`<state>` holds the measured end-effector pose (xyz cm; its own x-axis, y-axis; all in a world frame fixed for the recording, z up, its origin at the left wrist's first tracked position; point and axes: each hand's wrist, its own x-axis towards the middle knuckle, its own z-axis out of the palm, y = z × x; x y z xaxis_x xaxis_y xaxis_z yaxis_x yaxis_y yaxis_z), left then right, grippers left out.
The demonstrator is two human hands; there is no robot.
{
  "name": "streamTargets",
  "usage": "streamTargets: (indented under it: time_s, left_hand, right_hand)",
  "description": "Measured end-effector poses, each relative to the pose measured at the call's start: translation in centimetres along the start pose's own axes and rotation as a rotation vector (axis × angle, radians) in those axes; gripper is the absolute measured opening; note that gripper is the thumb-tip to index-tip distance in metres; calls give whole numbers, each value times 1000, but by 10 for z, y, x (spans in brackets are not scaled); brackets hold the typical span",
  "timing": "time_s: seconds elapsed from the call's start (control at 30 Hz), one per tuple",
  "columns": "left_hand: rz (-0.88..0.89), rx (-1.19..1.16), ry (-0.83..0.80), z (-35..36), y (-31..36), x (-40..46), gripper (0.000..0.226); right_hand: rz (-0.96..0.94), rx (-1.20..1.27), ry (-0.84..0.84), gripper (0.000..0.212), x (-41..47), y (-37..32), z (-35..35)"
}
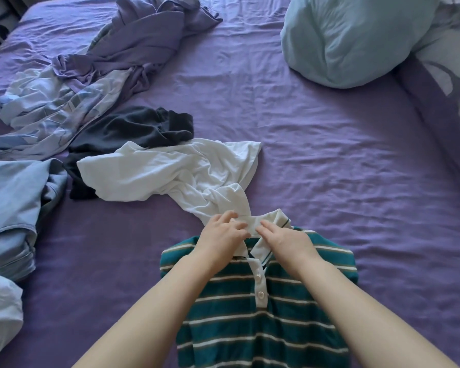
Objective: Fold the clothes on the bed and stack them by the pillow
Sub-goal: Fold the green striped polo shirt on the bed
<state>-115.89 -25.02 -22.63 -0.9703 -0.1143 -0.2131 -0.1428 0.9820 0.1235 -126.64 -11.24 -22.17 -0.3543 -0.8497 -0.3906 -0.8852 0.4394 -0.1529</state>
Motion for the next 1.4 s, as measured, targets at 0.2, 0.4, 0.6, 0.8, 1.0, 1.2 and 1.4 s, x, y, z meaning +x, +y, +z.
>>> streamTargets:
  time_s: [0.2, 0.4, 0.6, 0.8, 1.0, 1.2, 1.4]
  left_hand:
    - [122, 262, -190, 1, -8, 20, 37]
    - [-373, -286, -16, 4, -16, 25, 45]
    - [-788, -722, -155, 9, -30, 23, 43]
    - [-715, -1012, -300, -2, -34, 18, 27]
    - [-571, -774, -19, -3, -32, 16, 38]
    - [-707, -760, 129, 9, -43, 29, 34]
    - [-778, -605, 79, 18, -30, 7, 38]
  right_hand:
    - [-125, -274, 109, 51, 14, 18, 2]
    - [131, 243, -34, 37, 25, 38, -3]
    - [339, 429, -67, 52, 41, 43, 0]
    - [266, 624, -18, 8, 26, 51, 1]
    - [282, 651, 73, 10, 19, 54, -4]
    - [239, 511, 116, 22, 30, 45, 1]
    - [337, 348, 114, 31, -7, 70, 14]
